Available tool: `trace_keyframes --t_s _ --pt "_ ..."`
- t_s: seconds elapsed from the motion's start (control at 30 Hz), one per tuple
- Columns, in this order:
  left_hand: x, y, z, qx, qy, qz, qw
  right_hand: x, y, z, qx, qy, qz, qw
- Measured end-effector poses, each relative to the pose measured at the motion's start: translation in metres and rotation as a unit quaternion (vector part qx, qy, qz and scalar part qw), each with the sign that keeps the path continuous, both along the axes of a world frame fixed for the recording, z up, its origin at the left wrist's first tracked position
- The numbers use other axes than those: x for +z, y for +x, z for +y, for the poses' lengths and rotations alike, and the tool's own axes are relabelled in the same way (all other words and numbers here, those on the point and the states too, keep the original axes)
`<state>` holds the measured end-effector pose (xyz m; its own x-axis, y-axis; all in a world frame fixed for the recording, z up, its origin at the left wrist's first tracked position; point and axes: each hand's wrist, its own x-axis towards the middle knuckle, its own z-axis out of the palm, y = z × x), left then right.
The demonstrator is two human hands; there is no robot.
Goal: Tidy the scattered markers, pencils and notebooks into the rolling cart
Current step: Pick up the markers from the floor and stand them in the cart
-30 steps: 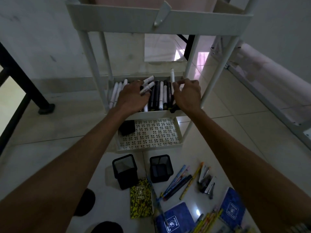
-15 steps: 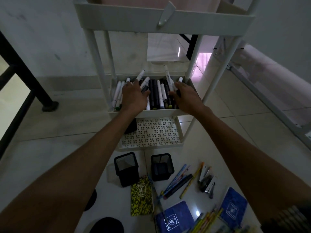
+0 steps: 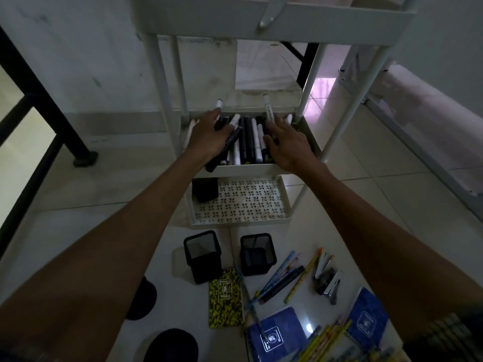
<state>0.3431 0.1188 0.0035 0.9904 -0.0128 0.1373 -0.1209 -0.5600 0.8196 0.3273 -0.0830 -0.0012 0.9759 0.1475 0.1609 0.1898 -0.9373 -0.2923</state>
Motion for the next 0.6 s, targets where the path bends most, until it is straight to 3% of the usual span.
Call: trace_keyframes --t_s 0.17,0.3,0.43,0.6 --pt "-0.016 0.007 -0.003 -0.070 0.145 -0.054 0.985 0.000 -0.012 0.004 0.002 0.029 -0.044 0.999" --pt "-0.023 0.008 -0.002 -0.064 0.223 -0.071 0.970 -0.004 -0.028 0.002 -0.005 0.070 -0.084 0.994" --pt "-0.027 0.008 -0.005 -0.033 0.239 -0.083 0.967 -0.008 -0.038 0.001 -0.023 0.086 -0.117 0.989" --pt "-0.021 0.014 -0.026 0.096 0.211 -0.040 0.972 -0.014 -0.040 0.002 -0.044 0.084 -0.131 0.987"
